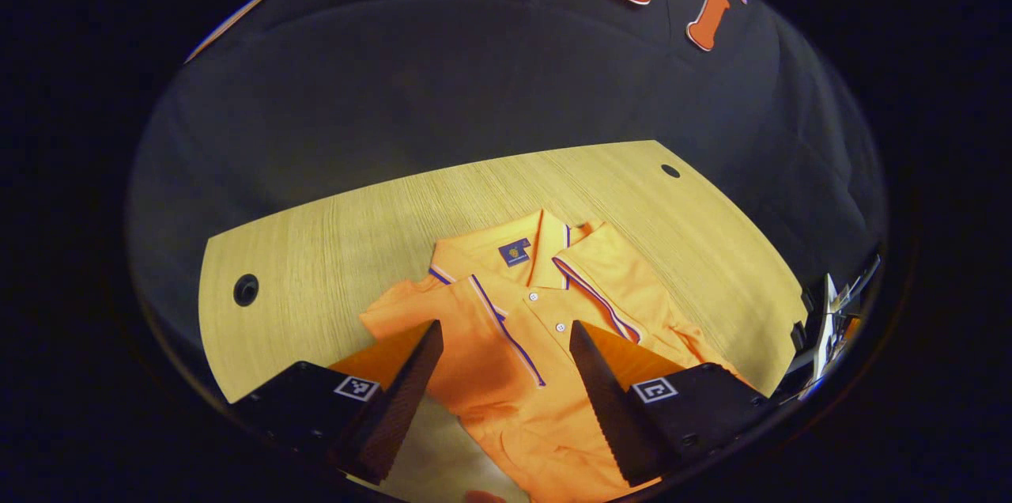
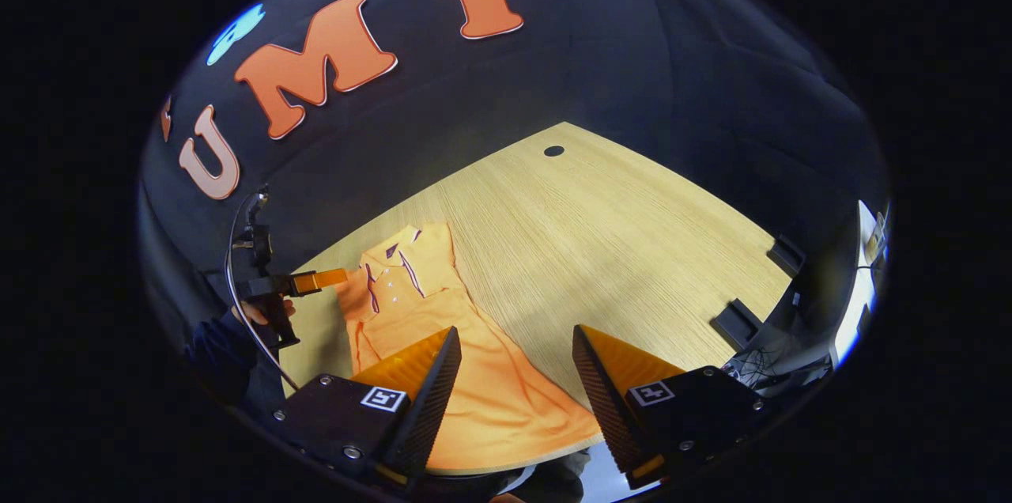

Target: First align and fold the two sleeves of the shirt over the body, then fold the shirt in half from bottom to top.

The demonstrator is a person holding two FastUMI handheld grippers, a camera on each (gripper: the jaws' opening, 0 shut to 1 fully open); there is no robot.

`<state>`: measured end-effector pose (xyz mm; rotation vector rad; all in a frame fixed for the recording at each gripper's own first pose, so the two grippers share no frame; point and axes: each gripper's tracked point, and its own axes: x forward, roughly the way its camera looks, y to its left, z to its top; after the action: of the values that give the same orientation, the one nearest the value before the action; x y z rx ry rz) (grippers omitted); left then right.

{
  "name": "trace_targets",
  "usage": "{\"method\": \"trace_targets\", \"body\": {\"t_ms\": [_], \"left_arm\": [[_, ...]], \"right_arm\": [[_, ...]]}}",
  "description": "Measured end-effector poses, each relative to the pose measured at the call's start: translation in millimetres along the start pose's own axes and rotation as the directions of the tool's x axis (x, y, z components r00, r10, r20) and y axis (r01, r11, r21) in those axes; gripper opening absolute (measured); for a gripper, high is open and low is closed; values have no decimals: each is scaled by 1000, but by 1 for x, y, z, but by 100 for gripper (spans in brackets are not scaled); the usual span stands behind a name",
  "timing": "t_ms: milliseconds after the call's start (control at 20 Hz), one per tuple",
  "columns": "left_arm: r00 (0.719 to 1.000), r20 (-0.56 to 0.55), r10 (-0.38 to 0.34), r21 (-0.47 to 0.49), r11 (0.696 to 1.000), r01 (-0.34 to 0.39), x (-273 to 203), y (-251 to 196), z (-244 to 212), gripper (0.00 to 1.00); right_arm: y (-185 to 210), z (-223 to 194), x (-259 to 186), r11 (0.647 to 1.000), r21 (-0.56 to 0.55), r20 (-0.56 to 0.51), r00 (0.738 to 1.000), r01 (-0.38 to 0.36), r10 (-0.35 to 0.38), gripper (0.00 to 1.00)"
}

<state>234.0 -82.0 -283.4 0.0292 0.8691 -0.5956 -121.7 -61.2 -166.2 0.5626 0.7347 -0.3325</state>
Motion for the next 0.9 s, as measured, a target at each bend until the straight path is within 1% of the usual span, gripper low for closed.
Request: {"method": "trace_targets", "body": {"t_ms": [100, 150, 200, 250, 300, 400, 550, 700, 800, 900], "left_arm": [[999, 44, 17, -20, 1000, -16, -16, -3, 2, 99], [997, 75, 31, -30, 999, -28, -27, -4, 4, 99], [993, 107, 45, -38, 998, -41, -39, -6, 6, 99], [988, 141, 63, -47, 997, -57, -53, -8, 10, 99], [981, 177, 77, -60, 996, -68, -69, -11, 12, 99], [959, 265, 105, -87, 993, -84, -104, -18, 20, 99], [909, 384, 165, -97, 986, -138, -161, -28, 32, 98], [855, 475, 207, -120, 978, -170, -212, -44, 32, 98], [819, 519, 246, -137, 969, -205, -240, -52, 27, 98], [779, 561, 281, -153, 960, -236, -272, -60, 18, 98]], "right_arm": [[2, 5, 0, 1000, -19, 25, 1000, -7, 8, 87], [1, 9, 1, 999, -41, 47, 999, -9, 11, 91], [1, 14, 1, 998, -66, 70, 997, -14, 18, 92], [5, 17, 1, 996, -88, 86, 996, -28, 35, 95], [11, 21, 1, 993, -108, 99, 993, -53, 63, 97], [25, 31, 1, 983, -150, 140, 982, -104, 126, 97], [47, 47, -6, 955, -249, 219, 952, -158, 215, 98], [68, 55, -12, 918, -346, 258, 922, -192, 290, 98], [79, 55, -17, 896, -384, 268, 901, -225, 341, 98], [86, 57, -22, 875, -409, 284, 875, -259, 392, 98]]}}
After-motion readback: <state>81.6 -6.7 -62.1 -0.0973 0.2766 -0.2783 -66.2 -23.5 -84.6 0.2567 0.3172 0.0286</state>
